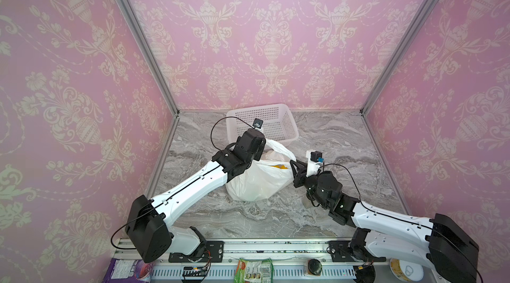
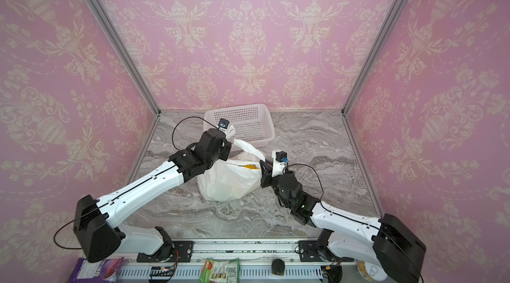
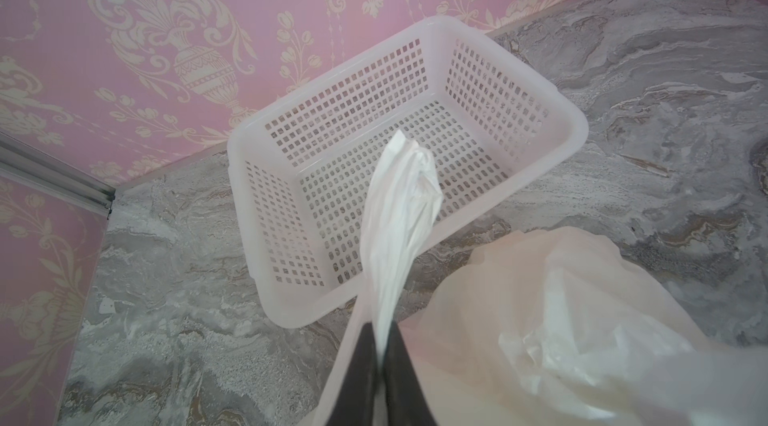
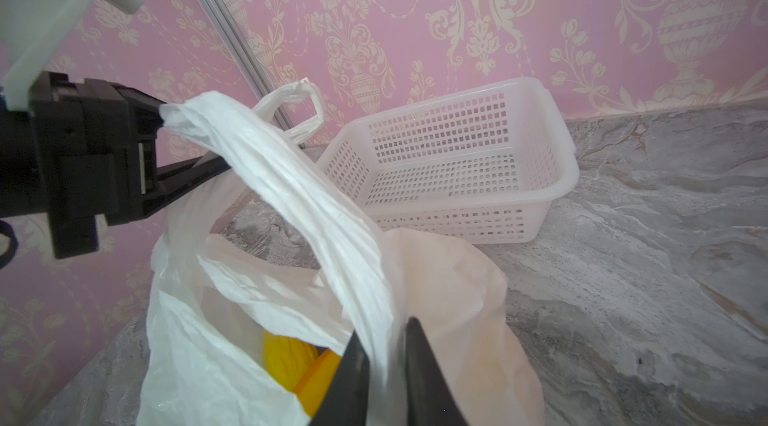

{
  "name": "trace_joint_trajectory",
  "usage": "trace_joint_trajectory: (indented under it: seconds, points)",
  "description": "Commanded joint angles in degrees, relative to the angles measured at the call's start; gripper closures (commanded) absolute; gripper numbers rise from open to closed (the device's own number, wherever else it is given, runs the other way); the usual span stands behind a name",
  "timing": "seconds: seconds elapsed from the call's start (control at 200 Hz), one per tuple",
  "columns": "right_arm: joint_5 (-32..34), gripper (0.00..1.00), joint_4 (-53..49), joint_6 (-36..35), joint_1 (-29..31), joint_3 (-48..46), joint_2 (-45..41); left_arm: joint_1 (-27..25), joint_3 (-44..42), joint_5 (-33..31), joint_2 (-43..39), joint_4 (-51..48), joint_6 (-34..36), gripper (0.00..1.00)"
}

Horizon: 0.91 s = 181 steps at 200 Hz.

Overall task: Untie the knot of the plastic bag and take out the fruit
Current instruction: 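Grasp one bag handle with the left gripper while the right gripper holds the other, then lift both bag handles upward with both grippers, spreading the bag open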

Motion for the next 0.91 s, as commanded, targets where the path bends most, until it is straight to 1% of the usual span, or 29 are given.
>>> trace_joint_trajectory:
  seconds: [0.0,0.07,0.2,0.365,0.43,0.58,0.686,0.796,0.901]
  points:
    - [1.4,0.57,-0.7,-1.1,0.3,-0.3,-2.2,0.7,0.4,0.8,-2.7,0.7,0.2,0.99]
    - [1.5,0.49,-4.0,-2.3,0.3,1.3,-3.1,0.8,-0.1,1.6,-4.0,1.0,0.2,1.00]
    - [0.0,0.37,-11.2,-5.9,0.2,6.2,-4.1,0.8,-0.9,3.2,-6.3,1.6,0.5,1.00]
    - [-1.6,0.29,-20.5,-10.0,0.0,14.6,-2.0,0.8,-1.4,4.0,-8.2,1.9,0.7,1.00]
    - [-2.9,0.28,-25.4,-11.4,-0.1,19.1,0.2,0.8,-1.4,4.0,-8.5,1.7,0.7,1.00]
    - [-4.2,0.26,-37.5,-14.5,-0.3,30.9,8.8,0.8,-1.7,4.1,-9.2,1.7,0.7,1.00]
    - [-1.6,0.27,-43.9,-15.4,-0.7,37.0,14.5,0.8,-2.0,4.0,-9.3,1.7,0.7,1.00]
    - [1.3,0.29,-47.8,-15.3,-1.9,41.3,18.5,0.8,-2.0,3.9,-9.3,1.7,0.7,1.00]
    - [1.2,0.33,-47.4,-15.0,-3.2,42.3,19.7,0.8,-2.0,3.9,-9.3,1.7,0.7,1.00]
